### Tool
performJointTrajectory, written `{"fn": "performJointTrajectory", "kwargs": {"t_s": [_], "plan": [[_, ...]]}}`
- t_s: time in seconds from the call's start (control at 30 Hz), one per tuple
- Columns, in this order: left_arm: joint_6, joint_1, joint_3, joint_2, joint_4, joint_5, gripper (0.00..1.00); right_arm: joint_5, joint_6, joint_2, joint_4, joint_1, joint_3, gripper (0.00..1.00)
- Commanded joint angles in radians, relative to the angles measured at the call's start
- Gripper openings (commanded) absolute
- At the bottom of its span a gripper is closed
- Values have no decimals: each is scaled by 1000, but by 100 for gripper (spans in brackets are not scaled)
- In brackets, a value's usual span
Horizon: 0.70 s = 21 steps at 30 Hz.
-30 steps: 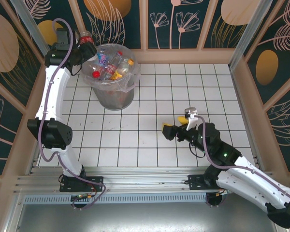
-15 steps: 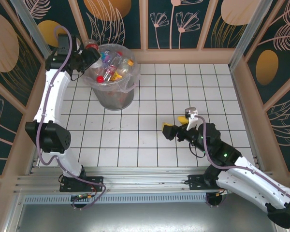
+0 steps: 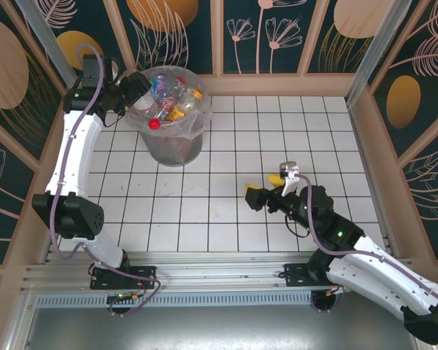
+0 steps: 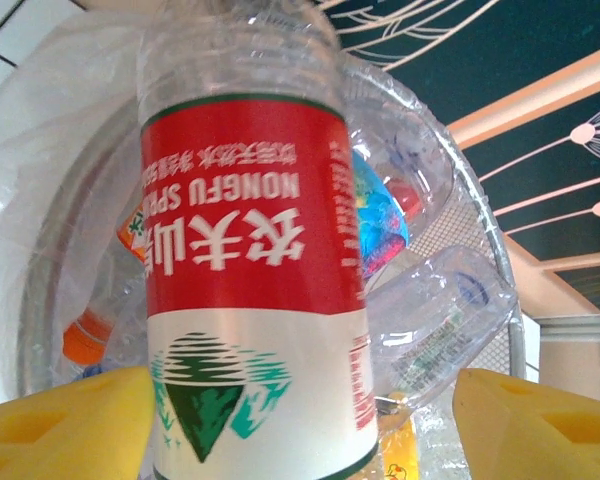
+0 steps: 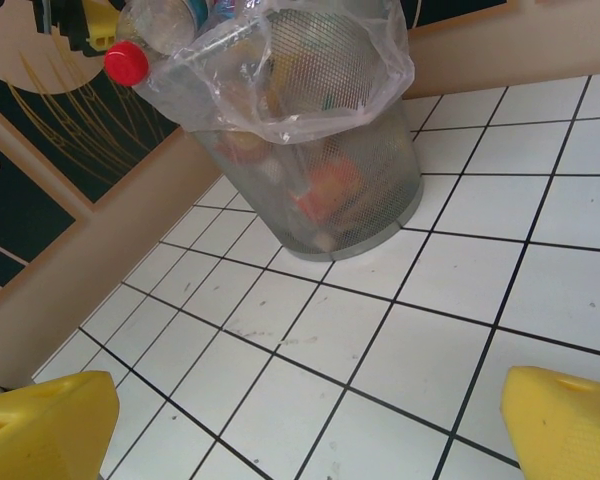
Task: Put the plastic bottles in the bin
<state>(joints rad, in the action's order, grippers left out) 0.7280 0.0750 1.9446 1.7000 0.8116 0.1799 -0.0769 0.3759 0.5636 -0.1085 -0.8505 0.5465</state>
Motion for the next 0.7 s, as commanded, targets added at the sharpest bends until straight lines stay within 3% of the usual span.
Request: {"fn": "performJointTrajectory", "kwargs": {"t_s": [0.0, 0.23, 0.47, 0.67], "plan": [[-51, 3, 77, 39, 72, -73, 81, 12, 10, -4, 32, 7, -13, 99], [-147, 3, 246, 133, 205, -211, 79, 10, 6, -1, 29, 7, -12, 99], [-133, 4, 238, 161, 181, -173, 64, 0, 1, -5, 16, 7, -3, 99], [-115, 4, 185, 139, 147, -118, 59, 8, 0, 12, 22, 7, -1, 99]]}}
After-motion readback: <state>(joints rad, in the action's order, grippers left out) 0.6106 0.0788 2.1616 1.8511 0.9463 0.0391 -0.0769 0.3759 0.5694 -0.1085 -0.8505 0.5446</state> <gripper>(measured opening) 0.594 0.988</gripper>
